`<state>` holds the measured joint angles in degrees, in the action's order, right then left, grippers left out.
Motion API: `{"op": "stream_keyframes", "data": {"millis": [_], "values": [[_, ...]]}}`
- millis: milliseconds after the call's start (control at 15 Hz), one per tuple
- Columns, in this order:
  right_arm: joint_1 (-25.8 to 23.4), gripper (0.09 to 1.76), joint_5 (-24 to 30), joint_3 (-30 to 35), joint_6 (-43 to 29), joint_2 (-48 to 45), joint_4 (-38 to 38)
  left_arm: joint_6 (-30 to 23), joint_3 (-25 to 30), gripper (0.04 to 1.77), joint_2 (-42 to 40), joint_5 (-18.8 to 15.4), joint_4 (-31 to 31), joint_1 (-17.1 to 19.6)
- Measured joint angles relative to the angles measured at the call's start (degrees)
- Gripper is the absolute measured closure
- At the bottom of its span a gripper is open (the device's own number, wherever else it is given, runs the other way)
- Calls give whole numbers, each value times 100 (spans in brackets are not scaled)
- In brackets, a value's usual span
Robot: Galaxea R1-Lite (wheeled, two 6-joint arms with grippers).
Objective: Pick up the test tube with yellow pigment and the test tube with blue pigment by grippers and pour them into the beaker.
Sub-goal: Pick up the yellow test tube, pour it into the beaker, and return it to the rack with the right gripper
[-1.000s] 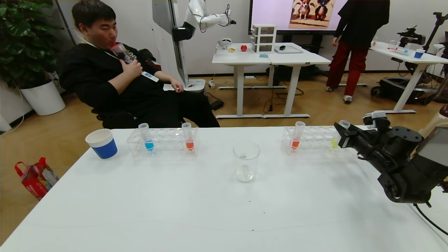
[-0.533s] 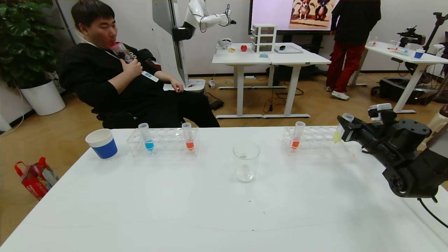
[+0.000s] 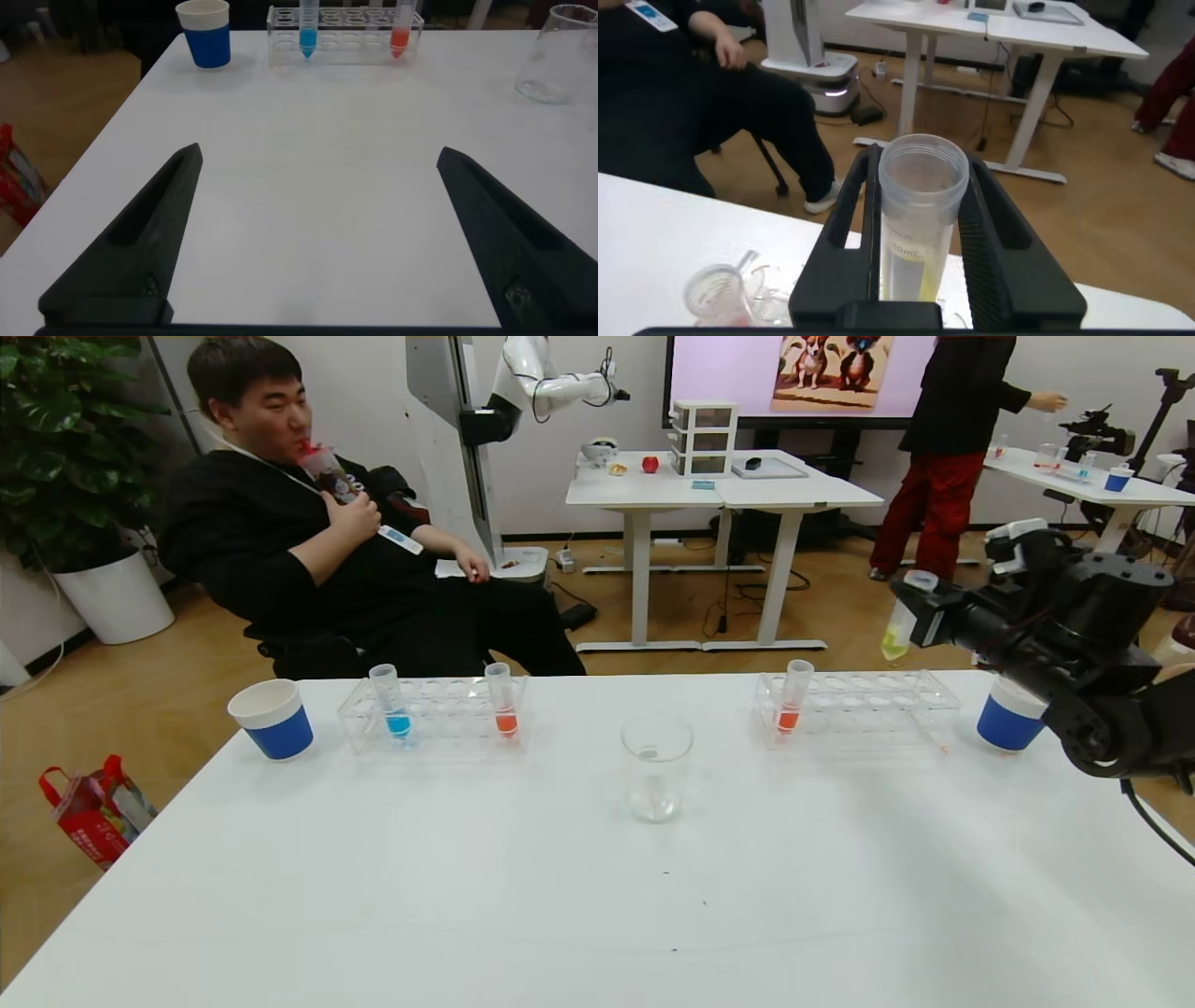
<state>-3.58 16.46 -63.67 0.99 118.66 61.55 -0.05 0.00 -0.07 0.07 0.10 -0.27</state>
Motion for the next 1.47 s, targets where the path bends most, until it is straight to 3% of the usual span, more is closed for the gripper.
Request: {"op": "stream_keyframes", "data": {"millis": [200,400,533,867,1267,1467], "values": [[484,134,54,-325,204,-94,-163,-2,0,6,0,-2,0,0],[1284,134,54,-430,411,-107,-144,0,0,6,0,2,0,0],[1741,134,297,-449,1061,-37,-80,-2,0,6,0,0,0,0],[2466,134,612,-313,2138,501,1424,-2,0,6,0,0,0,0],[2455,134,1428,171,3550,969,2136,-2,0,6,0,0,0,0],[2427,134,1488,179,3941,1058,2197,-2,0,6,0,0,0,0]]}}
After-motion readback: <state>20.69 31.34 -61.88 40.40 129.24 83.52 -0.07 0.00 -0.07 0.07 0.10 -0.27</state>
